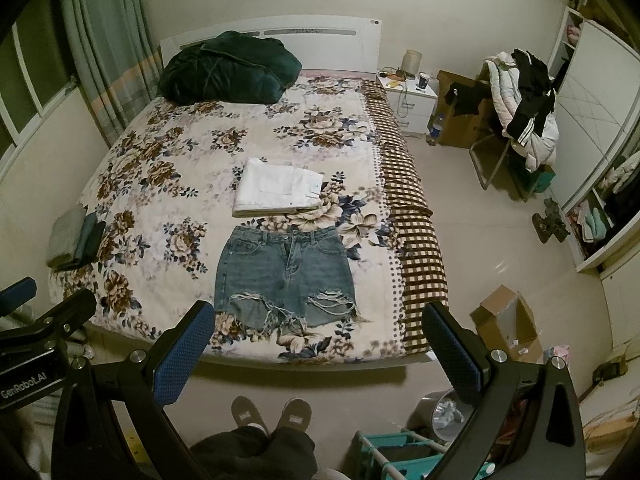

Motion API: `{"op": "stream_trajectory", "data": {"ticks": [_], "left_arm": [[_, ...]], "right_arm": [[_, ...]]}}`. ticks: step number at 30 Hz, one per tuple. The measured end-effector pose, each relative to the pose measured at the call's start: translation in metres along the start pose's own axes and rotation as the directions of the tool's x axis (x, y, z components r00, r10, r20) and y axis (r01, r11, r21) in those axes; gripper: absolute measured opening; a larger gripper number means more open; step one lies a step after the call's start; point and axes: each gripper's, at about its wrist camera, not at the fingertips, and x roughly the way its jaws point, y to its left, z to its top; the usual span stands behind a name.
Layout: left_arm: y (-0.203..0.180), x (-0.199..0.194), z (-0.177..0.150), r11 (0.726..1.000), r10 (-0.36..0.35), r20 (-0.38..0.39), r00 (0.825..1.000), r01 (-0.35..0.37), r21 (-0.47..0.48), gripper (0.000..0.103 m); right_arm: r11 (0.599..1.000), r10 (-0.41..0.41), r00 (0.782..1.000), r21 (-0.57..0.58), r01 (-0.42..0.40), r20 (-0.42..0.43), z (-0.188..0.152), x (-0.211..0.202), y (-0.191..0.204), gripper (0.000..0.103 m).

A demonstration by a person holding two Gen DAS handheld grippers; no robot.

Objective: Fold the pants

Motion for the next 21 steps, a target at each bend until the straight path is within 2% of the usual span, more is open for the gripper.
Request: {"op": "stream_trajectory", "data": {"ticks": [21], "left_arm": [[-0.0032,-0.0047,0.0012,1.0,-0.006,0.003,1.0,0.006,-0.003,0.103]], "right_arm": [[1.0,-0.008,1.0,-0.01,0.008,0.01,0.0051,-0.0099,0.0059,0.103]]}}
